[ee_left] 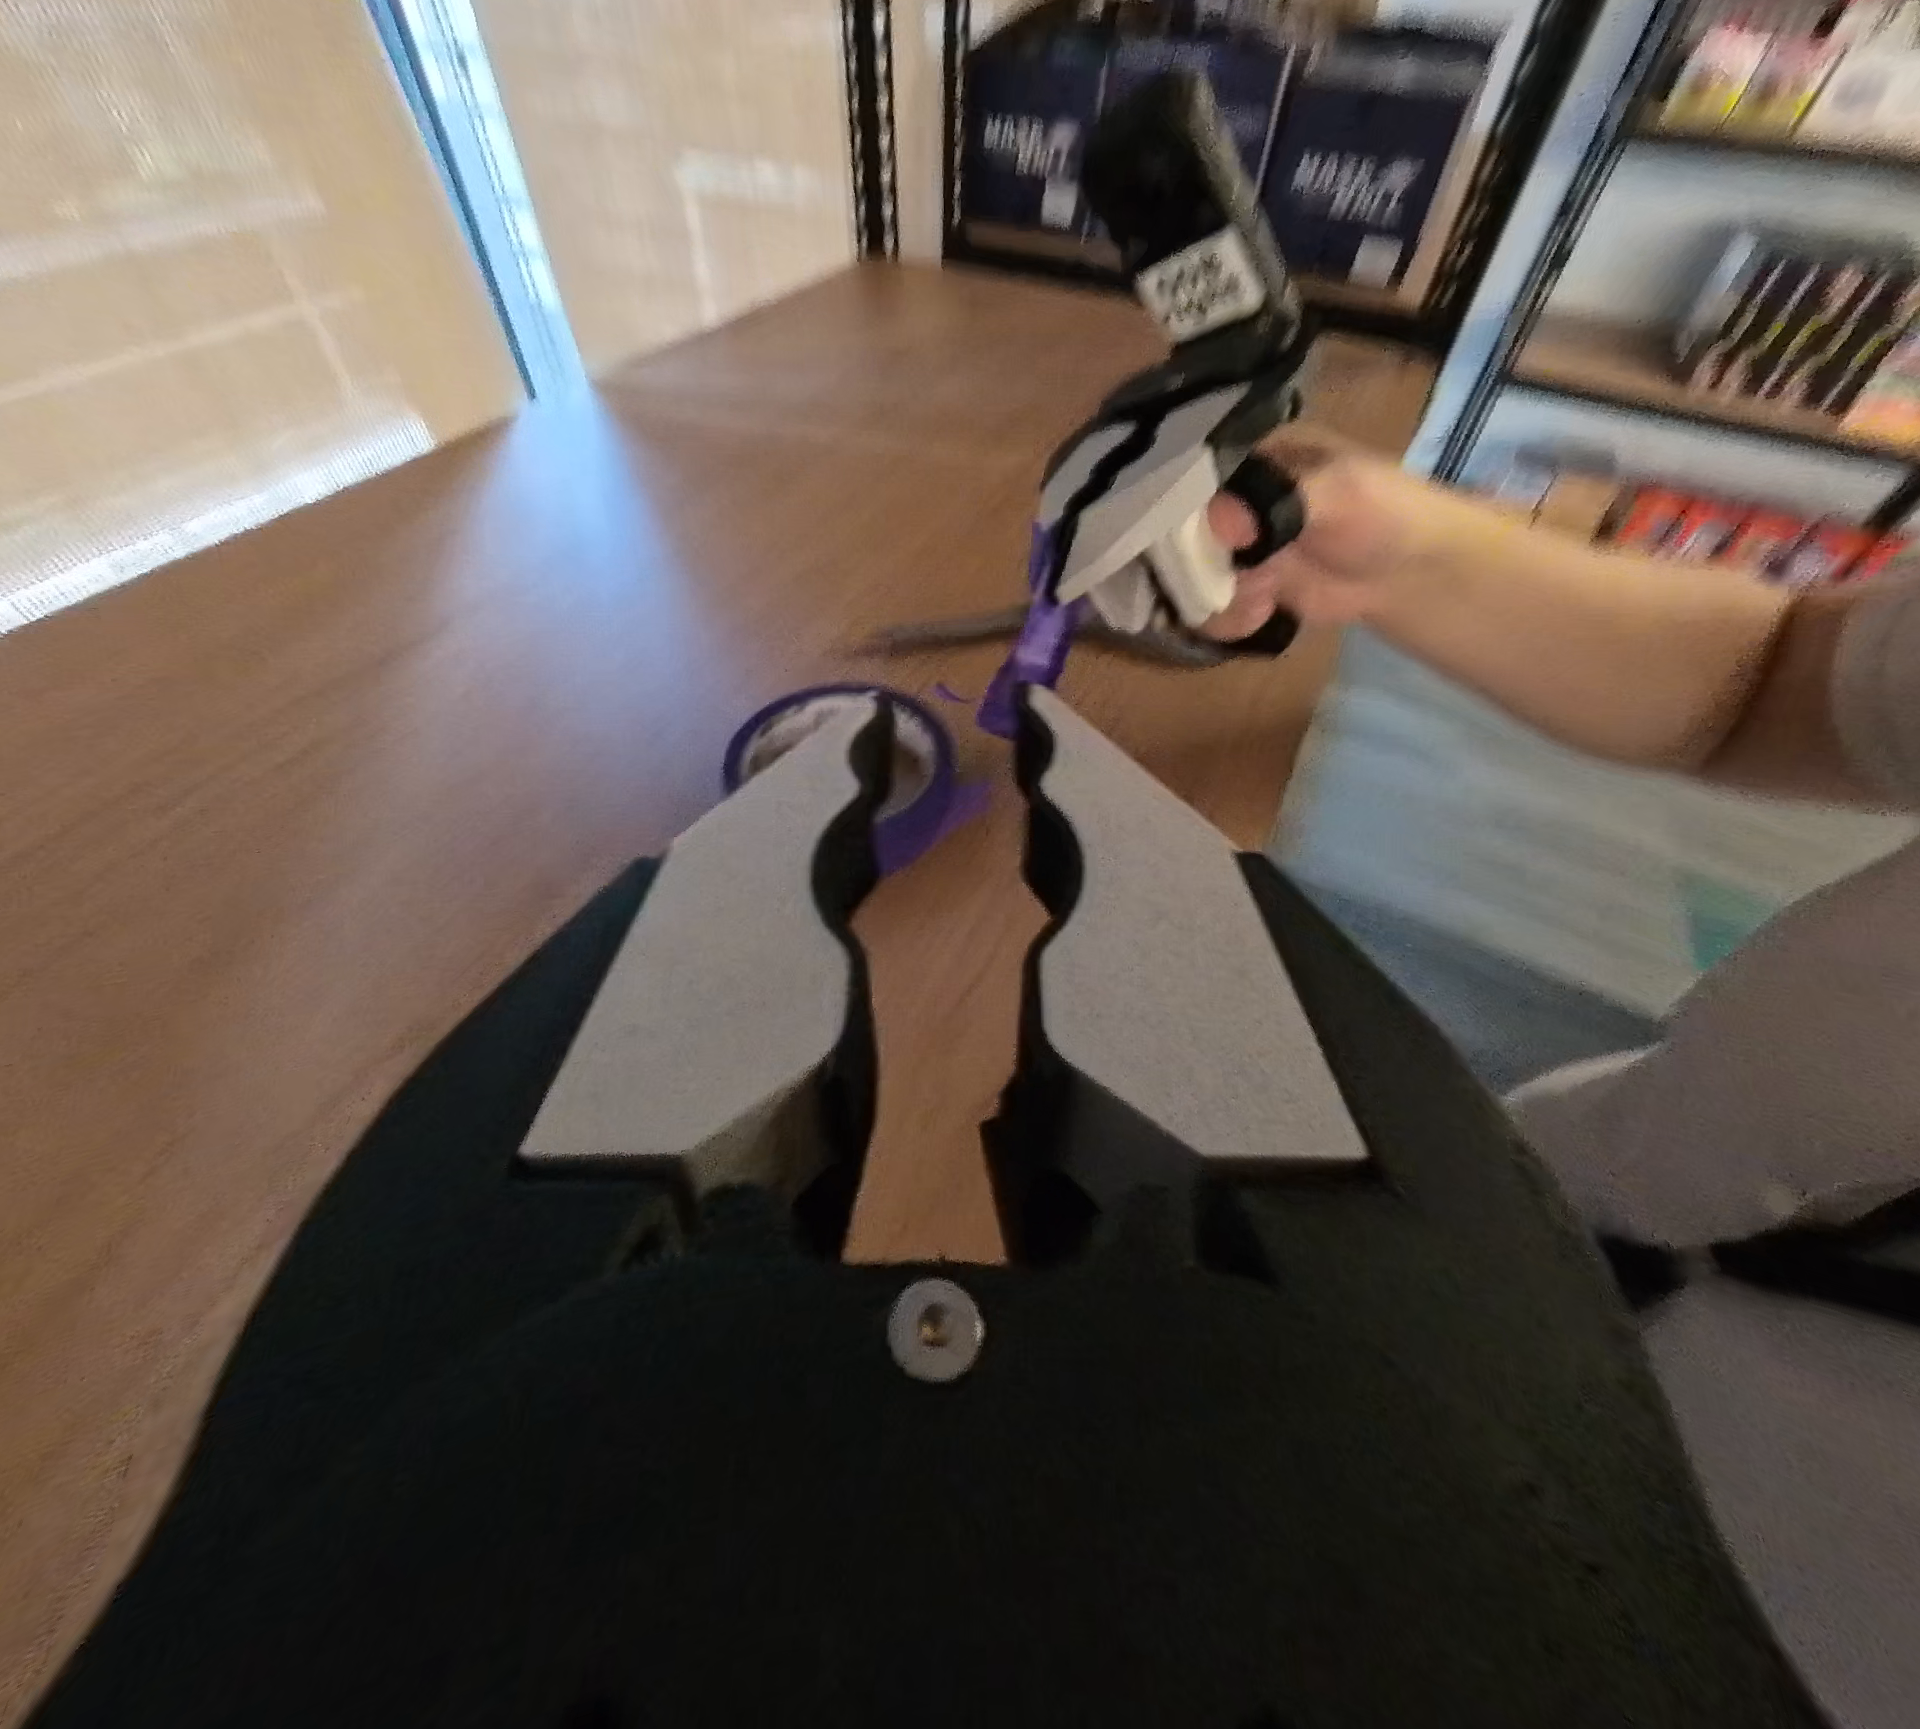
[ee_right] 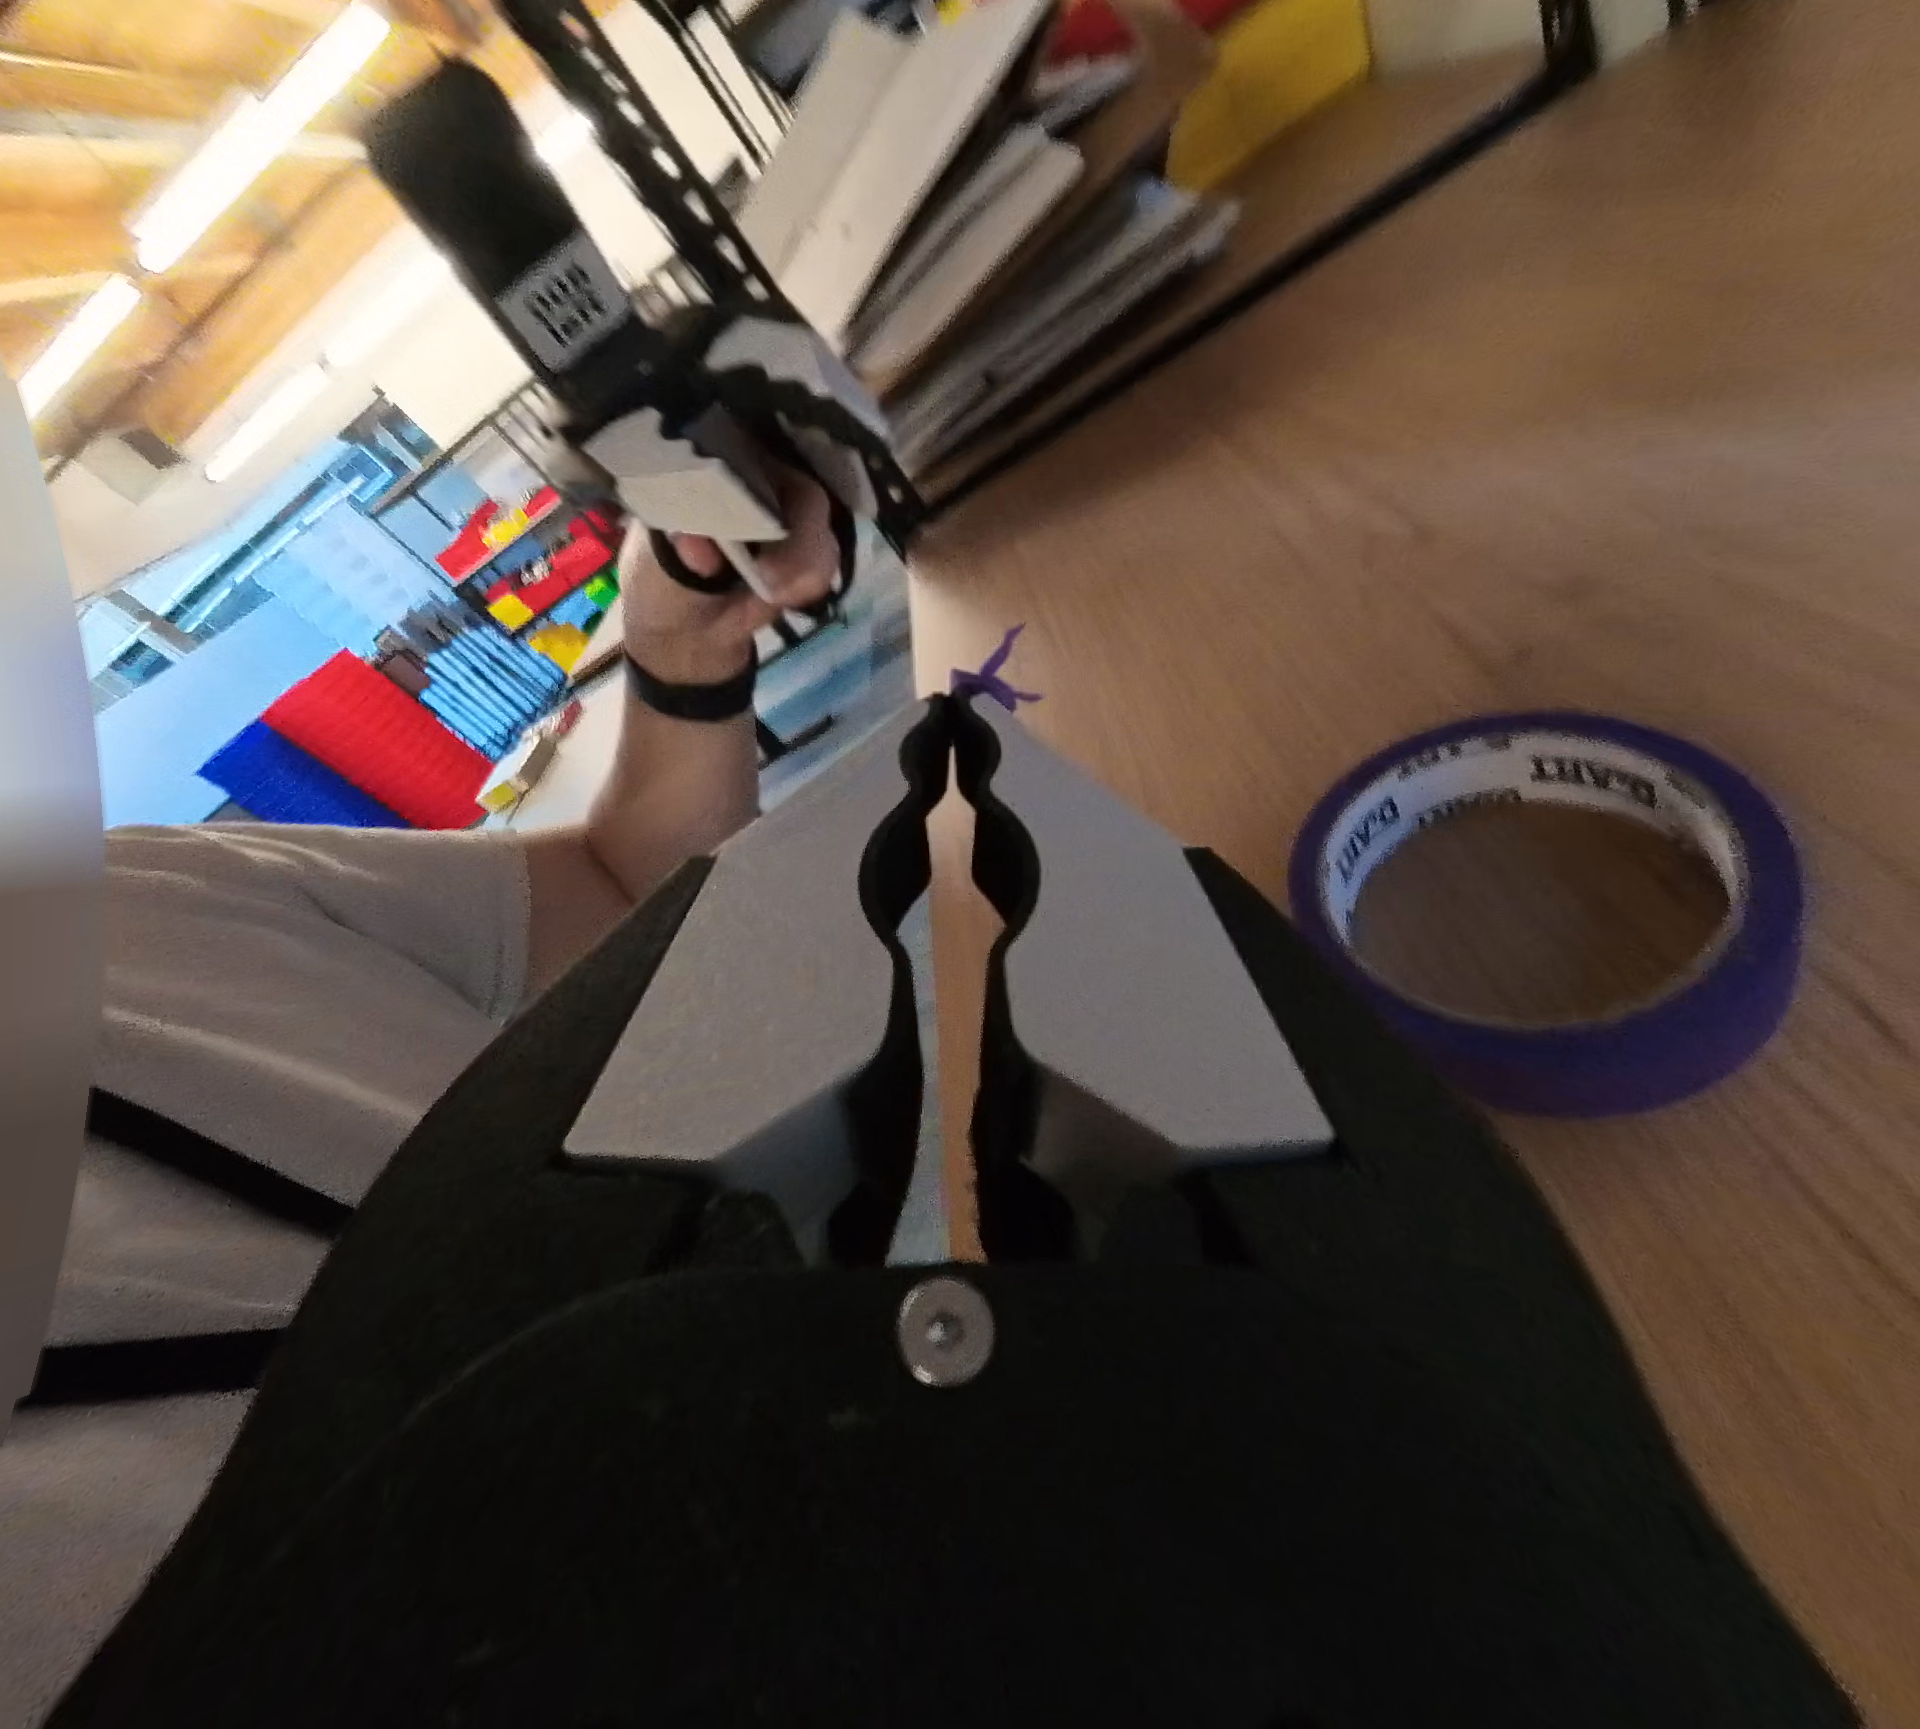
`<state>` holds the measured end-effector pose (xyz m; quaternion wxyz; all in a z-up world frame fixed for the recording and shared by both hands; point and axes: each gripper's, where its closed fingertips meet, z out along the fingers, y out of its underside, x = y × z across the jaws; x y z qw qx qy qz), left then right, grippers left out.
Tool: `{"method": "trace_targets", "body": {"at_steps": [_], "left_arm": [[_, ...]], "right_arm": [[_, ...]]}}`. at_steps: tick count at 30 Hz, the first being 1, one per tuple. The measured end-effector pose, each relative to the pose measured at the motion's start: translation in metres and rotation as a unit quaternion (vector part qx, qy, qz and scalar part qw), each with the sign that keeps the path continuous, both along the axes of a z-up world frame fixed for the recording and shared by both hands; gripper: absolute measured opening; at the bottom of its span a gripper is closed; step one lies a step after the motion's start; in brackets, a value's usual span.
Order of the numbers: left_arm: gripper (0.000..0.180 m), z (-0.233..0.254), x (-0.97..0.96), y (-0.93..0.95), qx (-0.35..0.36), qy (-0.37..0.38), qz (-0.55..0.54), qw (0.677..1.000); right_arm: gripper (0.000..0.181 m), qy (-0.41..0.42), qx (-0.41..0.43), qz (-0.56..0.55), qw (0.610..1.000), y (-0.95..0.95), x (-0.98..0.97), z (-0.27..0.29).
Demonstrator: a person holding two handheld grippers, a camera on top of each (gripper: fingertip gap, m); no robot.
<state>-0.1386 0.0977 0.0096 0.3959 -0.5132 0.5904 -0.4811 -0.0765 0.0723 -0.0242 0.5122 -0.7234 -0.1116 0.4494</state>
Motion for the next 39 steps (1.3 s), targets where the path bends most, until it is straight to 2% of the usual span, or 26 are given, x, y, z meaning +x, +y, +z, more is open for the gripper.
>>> {"method": "trace_targets", "body": {"at_steps": [2,3,5,7,11,13,15,20,22,24,26,28,30,33,35,37,39], "left_arm": [[0.000,0.013,-0.004,-0.020,-0.067,-0.043,-0.006,0.997],[0.000,0.018,-0.001,-0.033,-0.119,-0.065,-0.014,0.991],[0.012,0.019,0.010,-0.065,-0.202,-0.094,-0.043,0.974],[0.022,0.018,0.026,-0.085,-0.213,-0.124,-0.033,0.969],[0.025,0.038,0.048,-0.124,-0.178,-0.210,-0.011,0.961],[0.030,0.043,0.062,-0.149,-0.180,-0.212,-0.022,0.960],[0.032,0.045,0.074,-0.176,-0.218,-0.202,-0.055,0.953],[0.031,0.048,0.101,-0.245,-0.350,-0.185,-0.142,0.907],[0.023,0.045,0.114,-0.273,-0.372,-0.174,-0.164,0.897],[0.011,0.040,0.127,-0.299,-0.368,-0.166,-0.176,0.898],[0.007,0.039,0.135,-0.317,-0.370,-0.173,-0.177,0.895],[0.007,0.038,0.142,-0.332,-0.353,-0.183,-0.176,0.900],[0.019,0.039,0.145,-0.347,-0.328,-0.190,-0.187,0.906],[0.035,0.033,0.154,-0.371,-0.284,-0.159,-0.211,0.922],[0.030,0.026,0.161,-0.380,-0.245,-0.136,-0.206,0.938],[0.006,0.023,0.165,-0.383,-0.198,-0.137,-0.190,0.952],[0.003,0.024,0.168,-0.382,-0.174,-0.147,-0.170,0.959]], "right_arm": [[0.000,-0.017,0.063,-0.021,0.998,-0.012,0.002,0.012],[0.000,-0.046,0.102,-0.039,0.993,-0.017,0.002,0.017],[0.000,-0.105,0.201,-0.091,0.970,-0.033,0.005,0.032],[0.000,-0.145,0.280,-0.138,0.939,-0.053,0.008,0.047],[0.000,-0.169,0.375,-0.169,0.896,-0.102,0.009,0.071],[0.000,-0.194,0.422,-0.169,0.869,-0.129,0.008,0.077],[0.000,-0.233,0.463,-0.172,0.838,-0.154,0.011,0.079],[0.000,-0.396,0.550,-0.178,0.714,-0.223,0.025,0.078],[0.000,-0.461,0.560,-0.166,0.668,-0.248,0.033,0.072],[0.000,-0.505,0.555,-0.155,0.642,-0.268,0.045,0.067],[0.000,-0.513,0.542,-0.143,0.651,-0.287,0.057,0.065],[0.000,-0.494,0.519,-0.122,0.687,-0.303,0.068,0.062],[0.000,-0.452,0.493,-0.104,0.736,-0.317,0.078,0.063],[0.000,-0.395,0.446,-0.078,0.799,-0.330,0.091,0.061],[0.000,-0.356,0.427,-0.067,0.828,-0.338,0.096,0.062],[0.000,-0.327,0.402,-0.054,0.853,-0.342,0.101,0.061],[0.000,-0.301,0.386,-0.042,0.871,-0.346,0.104,0.061]]}}
